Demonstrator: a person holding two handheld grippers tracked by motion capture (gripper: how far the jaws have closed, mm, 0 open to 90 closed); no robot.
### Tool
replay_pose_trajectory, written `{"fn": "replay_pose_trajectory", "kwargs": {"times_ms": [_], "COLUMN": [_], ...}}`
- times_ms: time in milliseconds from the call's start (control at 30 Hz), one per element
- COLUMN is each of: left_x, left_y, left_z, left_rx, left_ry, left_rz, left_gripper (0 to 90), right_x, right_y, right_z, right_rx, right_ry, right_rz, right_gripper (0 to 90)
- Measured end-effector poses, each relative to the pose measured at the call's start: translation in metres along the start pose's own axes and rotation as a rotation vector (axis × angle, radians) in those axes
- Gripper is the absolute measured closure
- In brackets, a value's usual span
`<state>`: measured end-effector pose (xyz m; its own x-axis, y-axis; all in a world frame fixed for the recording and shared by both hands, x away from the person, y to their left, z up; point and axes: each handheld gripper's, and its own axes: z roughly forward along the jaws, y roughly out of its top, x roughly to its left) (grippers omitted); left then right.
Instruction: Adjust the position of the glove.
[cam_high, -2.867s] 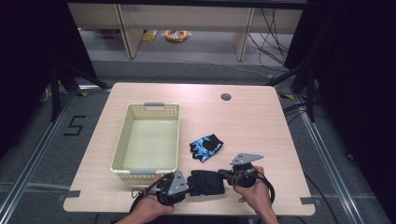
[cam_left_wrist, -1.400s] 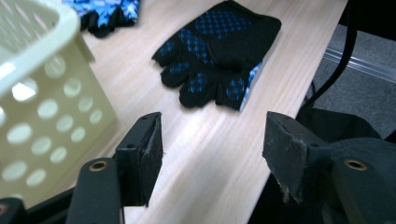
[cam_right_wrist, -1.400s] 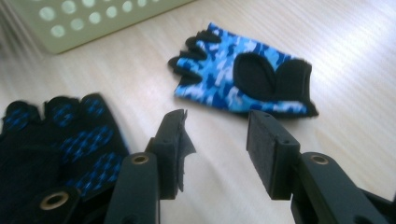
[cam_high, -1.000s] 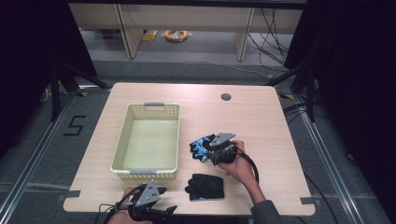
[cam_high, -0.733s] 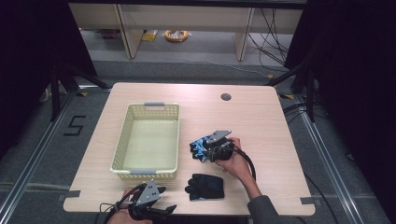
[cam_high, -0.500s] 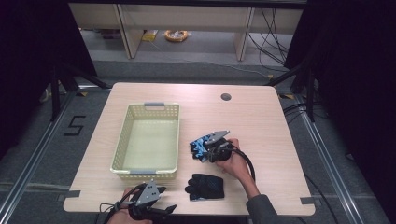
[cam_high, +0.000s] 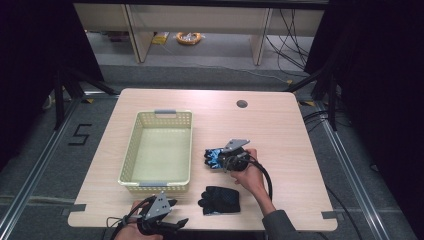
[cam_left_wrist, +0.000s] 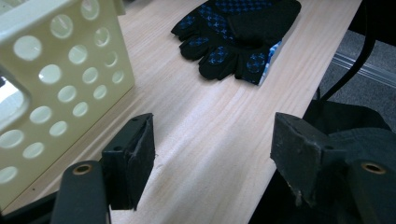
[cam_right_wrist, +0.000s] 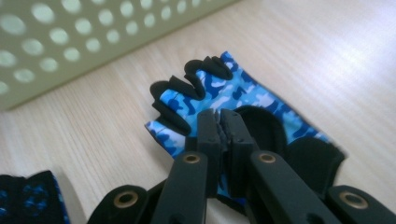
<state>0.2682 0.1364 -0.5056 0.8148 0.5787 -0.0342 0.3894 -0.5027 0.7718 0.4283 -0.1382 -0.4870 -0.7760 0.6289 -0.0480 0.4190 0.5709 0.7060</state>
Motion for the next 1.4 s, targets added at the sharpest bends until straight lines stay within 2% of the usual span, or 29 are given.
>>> {"fn": "replay_pose_trajectory", "kwargs": {"times_ms": [67,133,167,233,267,300,367,433,467,500,600,667,700,733,767,800,867,900,967,1000,1033,1100,1133,1167,1200,1267,1300,1367,1400], "left_x": [-0.001,0.0,0.0,-0.001,0.0,0.002,0.0,0.001,0.001,0.002,0.003,0.003,0.003,0.004,0.003,0.004,0.005,0.004,0.005,0.005,0.004,0.005,0.005,0.005,0.005,0.006,0.006,0.006,0.007], "left_y": [0.0,0.001,0.001,0.0,0.0,0.001,0.0,0.0,0.0,0.0,0.001,0.001,0.001,0.002,0.001,0.001,0.001,0.001,0.001,0.001,0.001,0.002,0.001,0.001,0.001,0.001,0.002,0.001,0.002], "left_z": [-0.001,-0.002,-0.002,-0.001,-0.001,-0.002,0.0,-0.002,-0.002,-0.002,-0.002,-0.003,-0.003,-0.004,-0.003,-0.003,-0.003,-0.001,-0.003,-0.003,-0.003,-0.003,-0.003,-0.003,-0.003,-0.004,-0.004,-0.004,-0.004], "left_rx": [-0.011,-0.001,-0.001,-0.007,-0.001,0.016,-0.023,-0.005,-0.005,0.002,-0.002,0.006,0.006,0.016,0.006,0.007,0.012,0.009,0.007,0.007,-0.006,-0.008,0.001,0.005,0.005,0.005,0.004,0.001,0.005], "left_ry": [-0.005,0.005,0.005,-0.012,-0.013,-0.002,-0.003,-0.001,-0.001,0.013,0.003,0.003,0.014,0.009,0.006,0.019,0.023,0.028,0.027,0.027,0.017,0.02,0.023,0.03,0.03,0.029,0.027,0.028,0.026], "left_rz": [0.001,0.007,0.007,-0.019,-0.019,0.015,-0.012,-0.001,-0.001,-0.011,-0.01,-0.015,-0.028,-0.011,-0.036,-0.019,-0.011,-0.039,-0.03,-0.03,-0.043,-0.035,-0.051,-0.046,-0.047,-0.039,-0.041,-0.04,-0.034], "left_gripper": [30.1,30.1,30.1,30.1,30.0,30.0,30.0,30.0,30.0,30.0,30.0,29.5,29.0,28.4,27.6,26.9,26.4,25.2,24.4,24.2,24.0,23.8,23.8,23.8,23.7,23.7,23.8,23.7,23.7], "right_x": [0.002,0.005,0.005,0.013,0.015,0.016,0.02,0.024,0.024,0.03,0.038,0.042,0.045,0.048,0.05,0.052,0.056,0.061,0.065,0.069,0.07,0.074,0.074,0.079,0.082,0.083,0.087,0.089,0.091], "right_y": [0.004,0.007,0.007,0.008,0.008,0.009,0.008,0.006,0.006,0.004,-0.003,-0.008,-0.011,-0.013,-0.016,-0.018,-0.019,-0.022,-0.025,-0.028,-0.03,-0.034,-0.034,-0.037,-0.038,-0.039,-0.041,-0.044,-0.045], "right_z": [-0.011,-0.023,-0.023,-0.039,-0.044,-0.048,-0.057,-0.065,-0.065,-0.073,-0.084,-0.089,-0.091,-0.093,-0.095,-0.097,-0.099,-0.102,-0.103,-0.104,-0.104,-0.102,-0.102,-0.103,-0.103,-0.105,-0.107,-0.108,-0.109], "right_rx": [-0.056,-0.06,-0.06,-0.092,-0.109,-0.118,-0.148,-0.161,-0.161,-0.171,-0.179,-0.188,-0.185,-0.186,-0.18,-0.188,-0.187,-0.187,-0.181,-0.177,-0.176,-0.166,-0.166,-0.165,-0.157,-0.156,-0.151,-0.162,-0.159], "right_ry": [-0.003,-0.012,-0.012,-0.012,-0.011,-0.01,-0.009,-0.006,-0.006,-0.016,-0.001,-0.01,-0.009,-0.006,-0.011,-0.018,-0.014,-0.028,-0.032,-0.025,-0.03,-0.01,-0.01,-0.032,-0.021,-0.033,-0.029,-0.045,-0.039], "right_rz": [-0.018,-0.013,-0.013,-0.005,-0.014,-0.01,0.004,0.009,0.009,0.01,0.023,0.021,0.043,0.051,0.054,0.047,0.056,0.046,0.035,0.047,0.033,0.034,0.034,0.034,0.05,0.037,0.052,0.04,0.049], "right_gripper": [88.2,88.2,88.2,88.2,88.2,88.2,88.2,88.2,88.2,88.2,88.2,88.2,88.2,88.1,88.2,88.2,88.2,88.2,88.1,88.1,88.1,88.1,88.1,88.1,88.1,88.1,88.1,88.1,88.1]}}
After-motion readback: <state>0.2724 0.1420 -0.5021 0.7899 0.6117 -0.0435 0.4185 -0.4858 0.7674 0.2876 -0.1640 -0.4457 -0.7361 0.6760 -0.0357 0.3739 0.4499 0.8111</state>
